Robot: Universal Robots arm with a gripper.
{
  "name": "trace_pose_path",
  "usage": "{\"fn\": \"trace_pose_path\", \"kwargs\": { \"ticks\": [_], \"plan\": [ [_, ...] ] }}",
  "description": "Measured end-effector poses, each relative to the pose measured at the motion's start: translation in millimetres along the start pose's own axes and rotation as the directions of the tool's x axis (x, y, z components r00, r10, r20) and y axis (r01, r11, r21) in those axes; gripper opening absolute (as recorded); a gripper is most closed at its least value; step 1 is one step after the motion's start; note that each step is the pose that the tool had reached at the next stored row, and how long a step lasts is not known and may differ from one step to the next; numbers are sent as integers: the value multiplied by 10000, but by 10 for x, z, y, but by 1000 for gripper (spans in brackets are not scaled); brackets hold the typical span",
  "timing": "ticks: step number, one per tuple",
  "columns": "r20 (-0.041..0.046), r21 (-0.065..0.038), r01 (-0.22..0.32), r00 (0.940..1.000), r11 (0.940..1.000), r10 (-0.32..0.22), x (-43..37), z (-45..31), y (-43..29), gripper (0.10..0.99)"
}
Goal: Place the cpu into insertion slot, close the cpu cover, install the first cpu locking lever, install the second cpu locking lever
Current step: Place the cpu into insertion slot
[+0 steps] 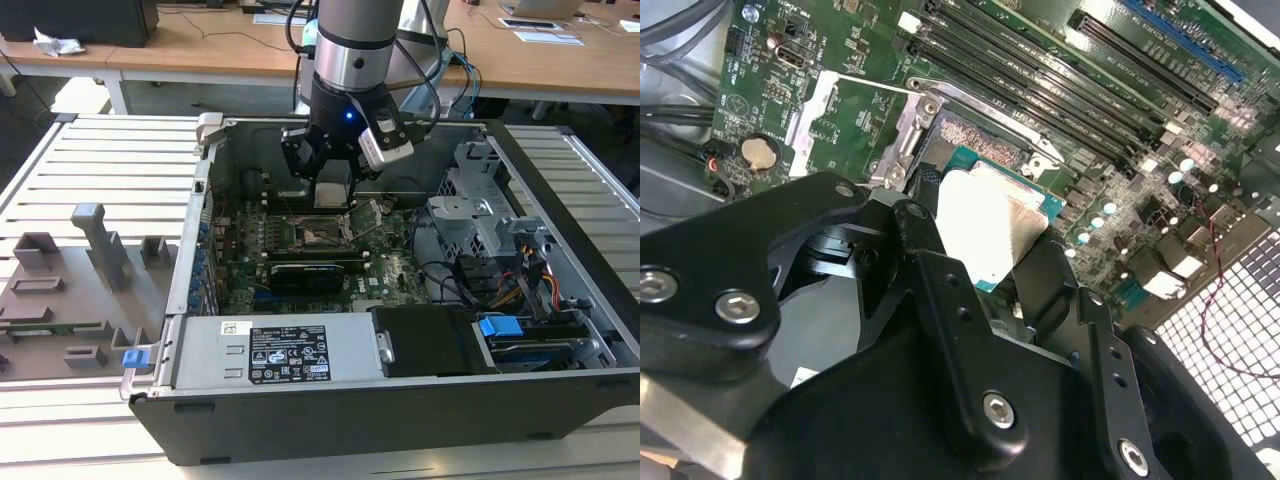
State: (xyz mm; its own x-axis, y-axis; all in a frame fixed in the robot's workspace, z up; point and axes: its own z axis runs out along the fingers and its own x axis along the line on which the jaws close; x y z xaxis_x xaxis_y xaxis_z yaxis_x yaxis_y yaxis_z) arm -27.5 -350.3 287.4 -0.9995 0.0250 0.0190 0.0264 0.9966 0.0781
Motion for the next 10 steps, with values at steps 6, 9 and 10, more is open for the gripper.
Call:
{"fn": "trace_pose_path", "kwargs": {
  "ticks": [6, 9, 10],
  "plan": [
    [3, 147, -3, 10000, 9999, 3, -4, 56, 7, 541],
    [6, 290, -3, 10000, 9996, 2, -8, 68, 30, 541],
    [8, 366, -2, 10000, 9993, 2, -12, 74, 48, 541]
  ]
}}
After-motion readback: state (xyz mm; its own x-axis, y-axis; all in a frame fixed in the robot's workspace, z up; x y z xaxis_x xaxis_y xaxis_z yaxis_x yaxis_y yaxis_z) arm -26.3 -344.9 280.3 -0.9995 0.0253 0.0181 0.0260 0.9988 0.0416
